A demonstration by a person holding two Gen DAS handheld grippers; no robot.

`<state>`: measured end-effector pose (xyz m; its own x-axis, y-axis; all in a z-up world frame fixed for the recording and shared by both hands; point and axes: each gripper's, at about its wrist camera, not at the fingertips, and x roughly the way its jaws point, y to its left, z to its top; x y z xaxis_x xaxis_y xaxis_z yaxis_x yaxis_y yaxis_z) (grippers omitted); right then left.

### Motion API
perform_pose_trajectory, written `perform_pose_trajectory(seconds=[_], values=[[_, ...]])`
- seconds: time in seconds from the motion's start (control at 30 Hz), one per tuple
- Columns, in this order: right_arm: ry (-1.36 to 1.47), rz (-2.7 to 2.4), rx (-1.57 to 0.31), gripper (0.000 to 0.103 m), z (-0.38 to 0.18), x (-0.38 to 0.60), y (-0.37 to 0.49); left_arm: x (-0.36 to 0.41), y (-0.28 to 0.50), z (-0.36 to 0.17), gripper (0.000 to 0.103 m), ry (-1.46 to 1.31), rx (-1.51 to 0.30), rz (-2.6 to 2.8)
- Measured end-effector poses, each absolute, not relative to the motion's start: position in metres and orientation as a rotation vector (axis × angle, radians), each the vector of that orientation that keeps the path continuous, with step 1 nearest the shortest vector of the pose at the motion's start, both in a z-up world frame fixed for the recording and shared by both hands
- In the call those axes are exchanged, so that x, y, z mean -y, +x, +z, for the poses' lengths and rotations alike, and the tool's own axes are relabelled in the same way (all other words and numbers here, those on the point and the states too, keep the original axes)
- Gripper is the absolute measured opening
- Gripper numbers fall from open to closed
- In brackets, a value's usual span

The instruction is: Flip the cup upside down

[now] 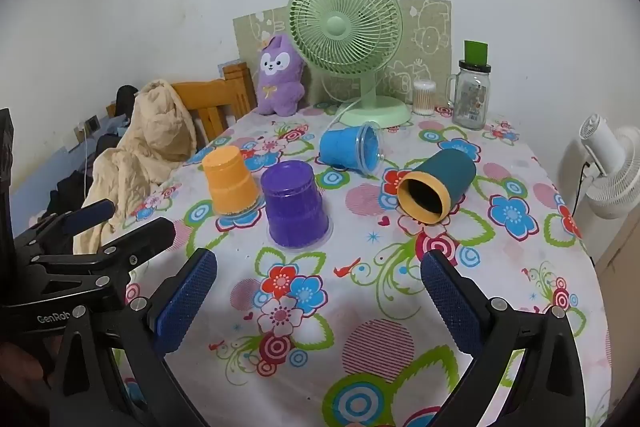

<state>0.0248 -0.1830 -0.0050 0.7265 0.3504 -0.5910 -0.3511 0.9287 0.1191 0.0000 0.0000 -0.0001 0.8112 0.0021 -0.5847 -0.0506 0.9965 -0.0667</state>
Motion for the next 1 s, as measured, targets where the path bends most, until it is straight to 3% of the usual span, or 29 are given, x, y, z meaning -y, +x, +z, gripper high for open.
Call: perform_pose_trajectory(seconds=[1.0], values=[[-0.017,0.379,-0.657,0.103,-0.005,0.181,0.023,-0.008,-0.002,-0.001,0.103,-0.095,-0.631,0.034]])
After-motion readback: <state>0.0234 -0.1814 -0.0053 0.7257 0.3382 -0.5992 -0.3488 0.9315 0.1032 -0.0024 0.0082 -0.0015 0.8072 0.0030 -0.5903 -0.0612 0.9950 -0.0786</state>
